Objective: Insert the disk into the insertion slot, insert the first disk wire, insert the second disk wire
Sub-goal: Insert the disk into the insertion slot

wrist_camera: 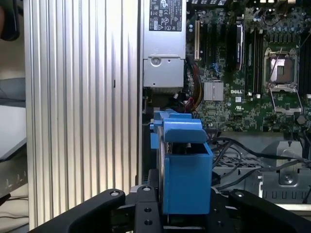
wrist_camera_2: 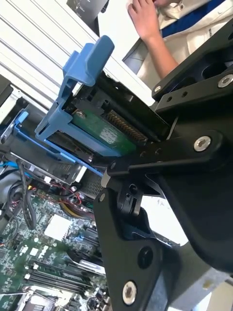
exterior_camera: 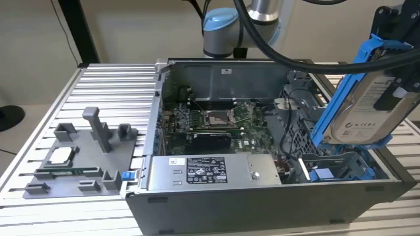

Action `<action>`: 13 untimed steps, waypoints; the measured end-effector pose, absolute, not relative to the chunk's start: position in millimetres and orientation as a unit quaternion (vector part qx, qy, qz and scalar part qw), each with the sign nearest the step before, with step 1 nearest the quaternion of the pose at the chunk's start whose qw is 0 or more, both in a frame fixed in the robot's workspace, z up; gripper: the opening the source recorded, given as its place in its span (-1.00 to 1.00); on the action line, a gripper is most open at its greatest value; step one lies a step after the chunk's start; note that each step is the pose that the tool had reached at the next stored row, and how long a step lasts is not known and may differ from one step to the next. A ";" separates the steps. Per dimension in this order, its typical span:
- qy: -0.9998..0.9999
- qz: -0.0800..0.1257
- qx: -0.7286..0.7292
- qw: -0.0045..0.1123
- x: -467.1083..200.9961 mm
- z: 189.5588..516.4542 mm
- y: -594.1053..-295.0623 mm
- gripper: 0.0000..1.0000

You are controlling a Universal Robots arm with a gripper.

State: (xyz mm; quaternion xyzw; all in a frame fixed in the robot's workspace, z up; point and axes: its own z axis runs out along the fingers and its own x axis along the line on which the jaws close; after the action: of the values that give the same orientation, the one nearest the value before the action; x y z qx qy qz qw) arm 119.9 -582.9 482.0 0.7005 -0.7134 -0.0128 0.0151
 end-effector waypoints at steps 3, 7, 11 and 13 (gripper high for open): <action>-0.713 -0.013 0.701 0.015 119.9 481.5 -582.9 -1.00; -0.713 -0.013 0.701 0.015 120.2 480.8 -582.9 -1.00; -0.713 -0.013 0.701 0.015 120.8 479.4 -582.9 -1.00; -0.713 -0.013 0.701 0.015 121.0 478.7 -582.9 -1.00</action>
State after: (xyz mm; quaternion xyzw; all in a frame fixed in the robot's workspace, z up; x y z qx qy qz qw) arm 121.0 -582.9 478.7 0.7005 -0.7134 -0.0128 0.0150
